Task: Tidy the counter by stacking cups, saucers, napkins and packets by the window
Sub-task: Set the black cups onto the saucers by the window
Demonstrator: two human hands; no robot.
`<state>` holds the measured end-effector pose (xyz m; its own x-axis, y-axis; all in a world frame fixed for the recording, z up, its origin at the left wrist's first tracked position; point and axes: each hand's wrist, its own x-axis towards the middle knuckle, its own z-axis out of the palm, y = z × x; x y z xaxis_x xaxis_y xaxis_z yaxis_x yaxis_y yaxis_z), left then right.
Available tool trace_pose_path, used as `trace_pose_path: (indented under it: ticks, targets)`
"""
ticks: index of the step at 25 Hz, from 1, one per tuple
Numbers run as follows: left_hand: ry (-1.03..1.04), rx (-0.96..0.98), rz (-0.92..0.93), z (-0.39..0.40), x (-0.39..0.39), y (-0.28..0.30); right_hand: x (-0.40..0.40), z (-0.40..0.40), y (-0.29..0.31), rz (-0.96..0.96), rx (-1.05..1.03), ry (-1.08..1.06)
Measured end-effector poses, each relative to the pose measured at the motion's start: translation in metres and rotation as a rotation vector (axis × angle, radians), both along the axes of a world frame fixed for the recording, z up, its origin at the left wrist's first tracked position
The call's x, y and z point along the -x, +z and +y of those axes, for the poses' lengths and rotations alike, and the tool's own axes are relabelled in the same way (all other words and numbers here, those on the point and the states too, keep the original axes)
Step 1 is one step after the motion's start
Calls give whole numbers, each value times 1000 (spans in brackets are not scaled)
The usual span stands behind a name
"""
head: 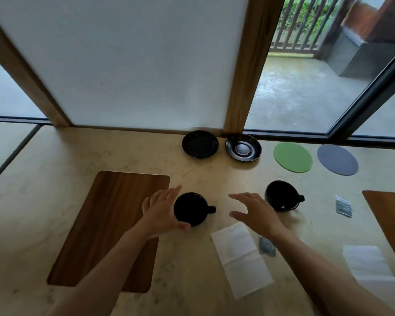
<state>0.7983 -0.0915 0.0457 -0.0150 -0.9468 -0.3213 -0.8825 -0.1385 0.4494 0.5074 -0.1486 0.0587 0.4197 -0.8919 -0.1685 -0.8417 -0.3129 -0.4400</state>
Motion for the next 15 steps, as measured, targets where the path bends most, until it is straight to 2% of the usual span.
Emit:
trace_pose_path:
  ticks: [3,7,15]
  targets:
    - [-1,17,67,25,-7,-2,-13,27,-1,2,-23,-12]
    - [-9,48,14,43,-10,-9,-30,50,-6,2,-5,-39]
    - [51,19,56,42,-11,-22,-49,51,-24,22,-61,-101]
